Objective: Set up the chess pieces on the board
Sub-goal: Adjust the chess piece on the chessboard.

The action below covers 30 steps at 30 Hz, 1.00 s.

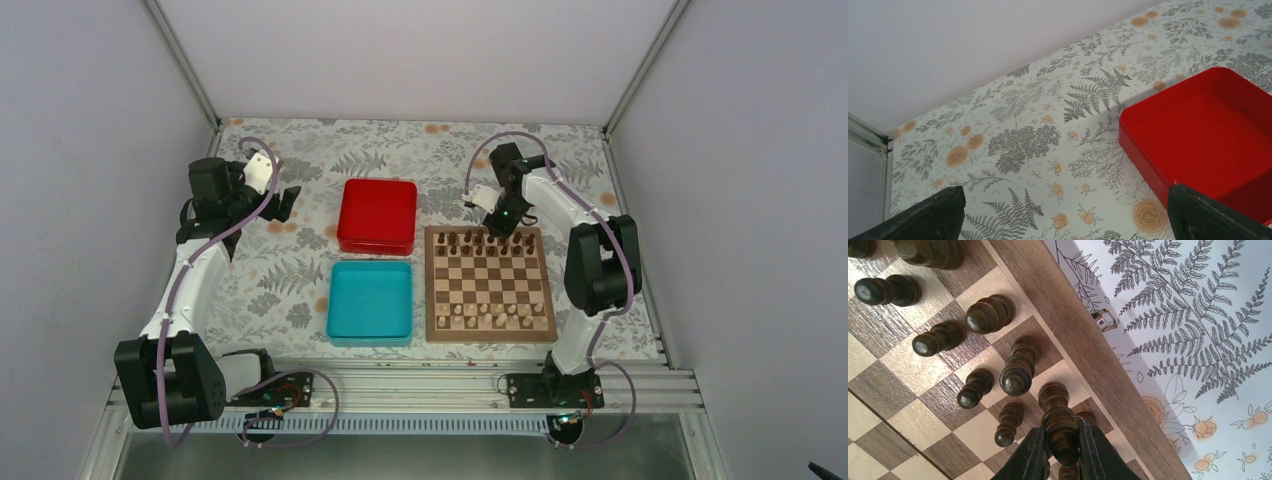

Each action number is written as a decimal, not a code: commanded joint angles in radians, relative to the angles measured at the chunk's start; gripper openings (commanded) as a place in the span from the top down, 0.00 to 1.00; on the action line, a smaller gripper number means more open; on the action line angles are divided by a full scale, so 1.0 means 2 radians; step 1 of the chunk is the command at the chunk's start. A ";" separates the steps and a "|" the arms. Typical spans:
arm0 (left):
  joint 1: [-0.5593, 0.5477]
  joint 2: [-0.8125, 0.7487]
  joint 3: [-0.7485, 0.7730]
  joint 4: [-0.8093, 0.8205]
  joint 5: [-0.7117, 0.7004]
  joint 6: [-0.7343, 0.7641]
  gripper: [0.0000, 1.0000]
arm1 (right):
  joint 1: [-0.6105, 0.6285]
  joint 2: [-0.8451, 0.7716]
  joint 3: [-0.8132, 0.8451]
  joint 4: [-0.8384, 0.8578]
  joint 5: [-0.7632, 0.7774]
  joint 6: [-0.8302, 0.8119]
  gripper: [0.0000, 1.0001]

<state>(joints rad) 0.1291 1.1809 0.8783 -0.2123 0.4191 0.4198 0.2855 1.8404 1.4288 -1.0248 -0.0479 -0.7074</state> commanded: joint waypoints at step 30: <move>0.004 0.004 0.001 0.004 0.011 0.008 0.00 | -0.003 -0.060 0.048 -0.040 -0.018 0.002 0.39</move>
<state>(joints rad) 0.1291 1.1847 0.8783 -0.2123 0.4198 0.4271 0.2855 1.8332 1.4586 -1.0531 -0.0544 -0.7094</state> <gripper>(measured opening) 0.999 0.524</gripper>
